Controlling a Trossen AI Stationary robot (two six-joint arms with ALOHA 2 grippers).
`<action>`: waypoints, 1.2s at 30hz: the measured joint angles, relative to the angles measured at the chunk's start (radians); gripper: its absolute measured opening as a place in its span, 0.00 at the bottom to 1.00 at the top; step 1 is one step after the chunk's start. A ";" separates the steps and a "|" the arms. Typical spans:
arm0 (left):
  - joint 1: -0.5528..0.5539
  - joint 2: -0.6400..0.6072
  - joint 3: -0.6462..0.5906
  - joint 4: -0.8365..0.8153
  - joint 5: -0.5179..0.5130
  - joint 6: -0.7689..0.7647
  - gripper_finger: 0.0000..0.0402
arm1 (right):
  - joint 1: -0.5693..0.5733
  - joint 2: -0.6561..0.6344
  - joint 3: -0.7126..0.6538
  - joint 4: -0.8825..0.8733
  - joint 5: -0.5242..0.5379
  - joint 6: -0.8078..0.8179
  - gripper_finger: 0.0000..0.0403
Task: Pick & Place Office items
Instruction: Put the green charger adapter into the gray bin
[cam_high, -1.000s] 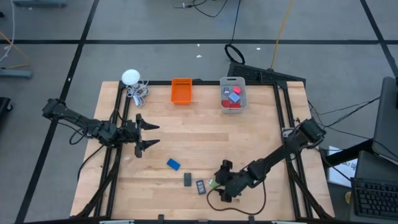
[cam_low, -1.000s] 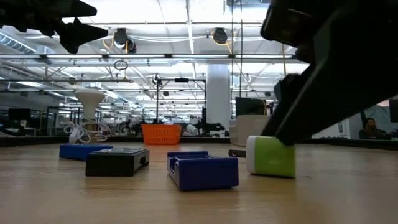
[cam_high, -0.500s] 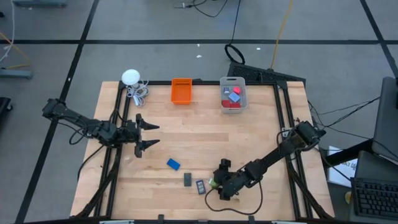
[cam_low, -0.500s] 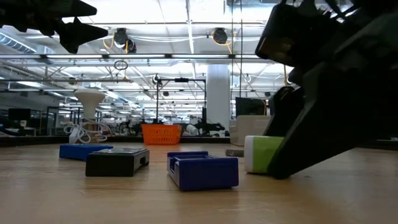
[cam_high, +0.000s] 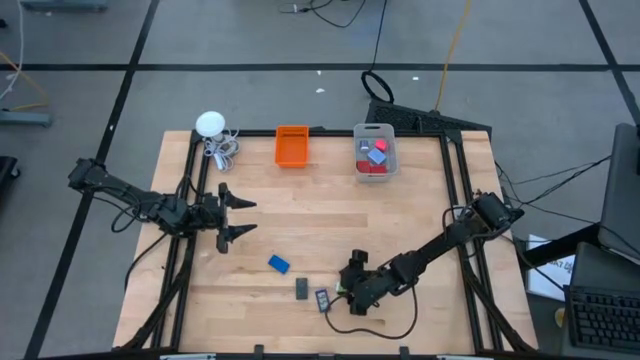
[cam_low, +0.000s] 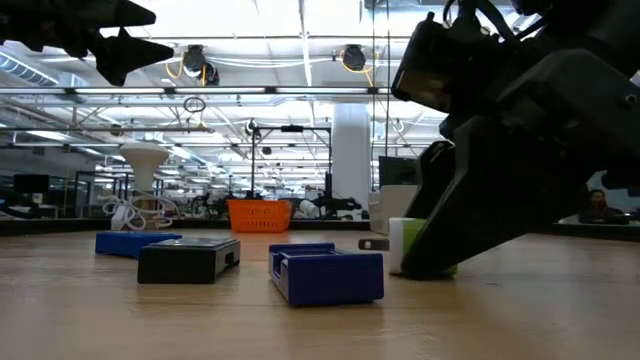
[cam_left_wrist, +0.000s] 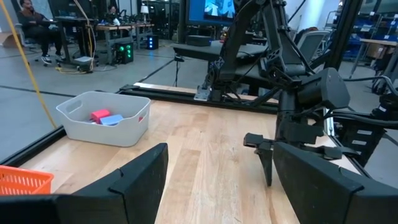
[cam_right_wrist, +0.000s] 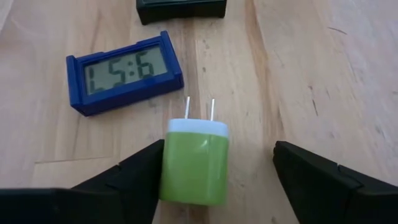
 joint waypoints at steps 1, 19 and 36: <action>0.000 0.000 0.000 0.000 0.000 0.000 0.73 | 0.000 0.000 0.000 0.000 -0.001 0.000 0.68; 0.000 0.000 0.000 0.000 0.000 0.000 0.73 | -0.044 -0.002 0.000 0.002 -0.077 -0.030 0.45; 0.000 0.000 0.000 0.000 0.000 0.000 0.73 | -0.079 -0.094 -0.001 -0.009 -0.152 -0.127 0.37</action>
